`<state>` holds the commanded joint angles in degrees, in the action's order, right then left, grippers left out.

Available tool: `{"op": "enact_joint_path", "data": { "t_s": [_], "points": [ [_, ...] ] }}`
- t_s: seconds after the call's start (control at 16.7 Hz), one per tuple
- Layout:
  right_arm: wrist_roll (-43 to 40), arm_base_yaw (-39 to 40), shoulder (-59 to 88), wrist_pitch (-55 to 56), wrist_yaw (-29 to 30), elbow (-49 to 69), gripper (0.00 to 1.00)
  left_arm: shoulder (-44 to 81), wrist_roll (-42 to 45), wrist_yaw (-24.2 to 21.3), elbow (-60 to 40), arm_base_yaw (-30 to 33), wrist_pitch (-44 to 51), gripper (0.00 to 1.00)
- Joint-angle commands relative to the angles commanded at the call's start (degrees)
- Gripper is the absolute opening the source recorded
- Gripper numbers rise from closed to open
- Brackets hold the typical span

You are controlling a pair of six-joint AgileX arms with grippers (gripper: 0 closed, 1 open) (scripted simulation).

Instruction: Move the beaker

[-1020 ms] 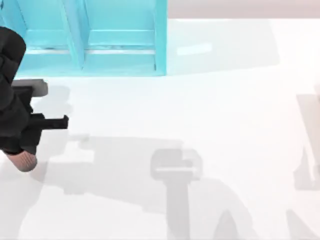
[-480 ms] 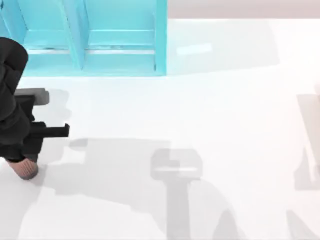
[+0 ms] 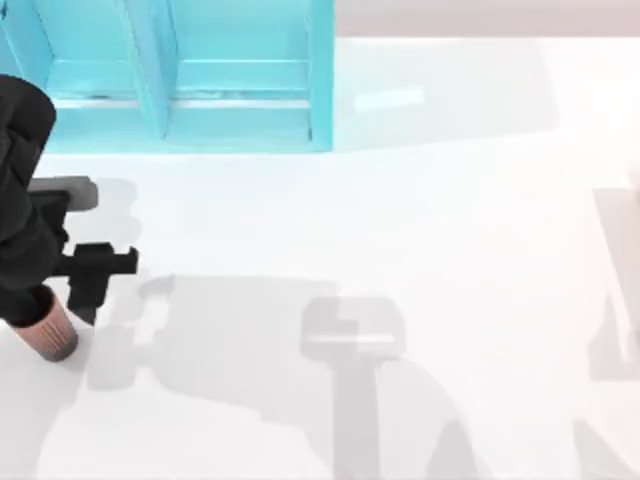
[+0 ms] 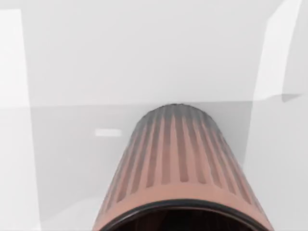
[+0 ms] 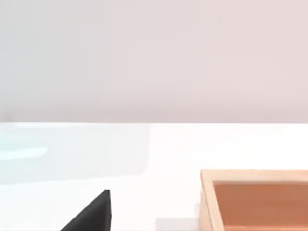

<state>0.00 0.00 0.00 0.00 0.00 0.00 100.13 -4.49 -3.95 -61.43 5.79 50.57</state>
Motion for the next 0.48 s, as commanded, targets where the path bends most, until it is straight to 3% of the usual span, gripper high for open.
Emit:
{"op": "enact_joint_path", "data": {
  "t_s": [0.12,0.48],
  "points": [
    [0.00,0.00,0.00,0.00,0.00,0.00,1.00,0.00,0.00,0.00,0.00,0.00,0.00,0.98],
    [0.00,0.00,0.00,0.00,0.00,0.00,1.00,0.00,0.00,0.00,0.00,0.00,0.00,1.00]
  ]
}}
